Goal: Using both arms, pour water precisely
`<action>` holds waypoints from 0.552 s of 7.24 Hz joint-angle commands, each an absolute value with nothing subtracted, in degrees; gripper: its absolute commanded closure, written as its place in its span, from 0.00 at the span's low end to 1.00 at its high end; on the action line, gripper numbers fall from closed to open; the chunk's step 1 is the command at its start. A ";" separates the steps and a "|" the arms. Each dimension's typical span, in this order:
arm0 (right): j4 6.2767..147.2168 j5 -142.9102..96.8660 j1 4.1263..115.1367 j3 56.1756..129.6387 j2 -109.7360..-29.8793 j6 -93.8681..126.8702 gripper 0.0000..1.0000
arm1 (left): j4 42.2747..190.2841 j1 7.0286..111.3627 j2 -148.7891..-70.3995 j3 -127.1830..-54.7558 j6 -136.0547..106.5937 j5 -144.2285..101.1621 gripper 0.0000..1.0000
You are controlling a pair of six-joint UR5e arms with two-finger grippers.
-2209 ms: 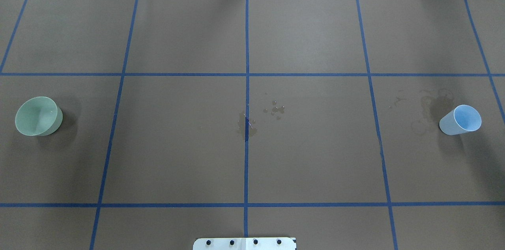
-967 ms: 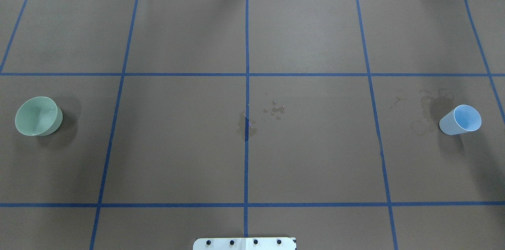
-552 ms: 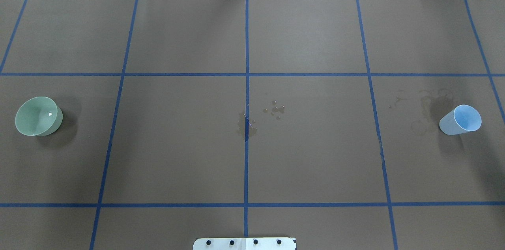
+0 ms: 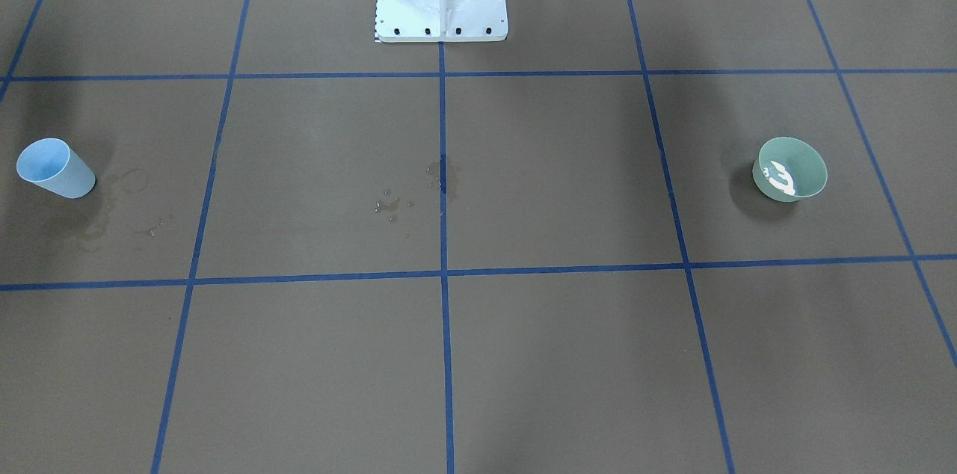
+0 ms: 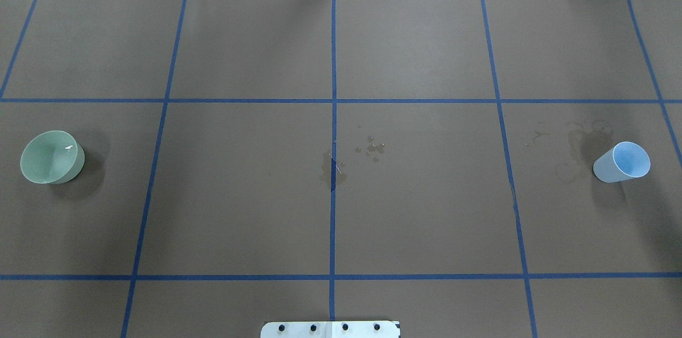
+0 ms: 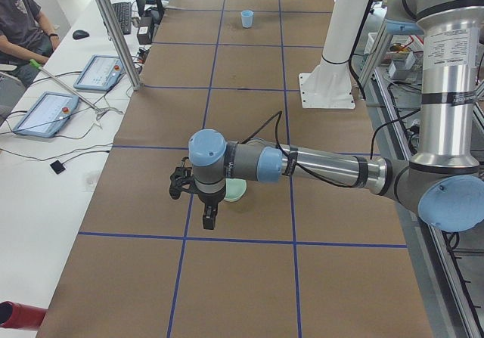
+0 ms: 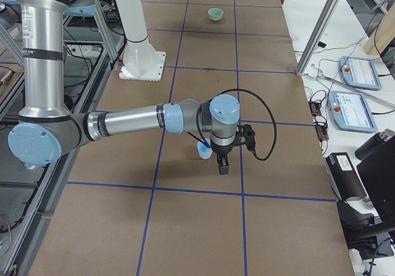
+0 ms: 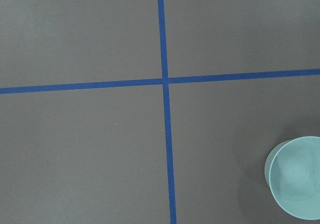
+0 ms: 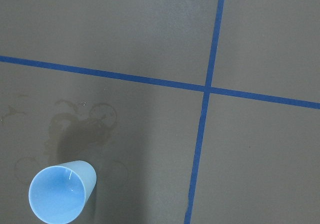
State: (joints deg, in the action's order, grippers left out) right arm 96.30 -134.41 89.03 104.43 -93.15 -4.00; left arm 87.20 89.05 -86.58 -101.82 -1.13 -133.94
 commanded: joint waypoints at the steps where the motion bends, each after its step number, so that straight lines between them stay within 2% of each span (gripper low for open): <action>1: 96.42 -132.64 89.03 104.33 -93.08 -4.91 0.00 | 87.28 89.03 -86.57 -101.78 -1.14 -133.95 0.00; 4: 96.50 -133.06 89.03 104.32 -93.51 -6.68 0.00 | 87.36 88.95 -86.66 -101.95 -1.14 -133.95 0.00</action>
State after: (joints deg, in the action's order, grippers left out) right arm 96.52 -132.78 89.03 104.23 -93.25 -6.43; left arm 87.35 89.01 -86.58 -101.78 -1.14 -133.95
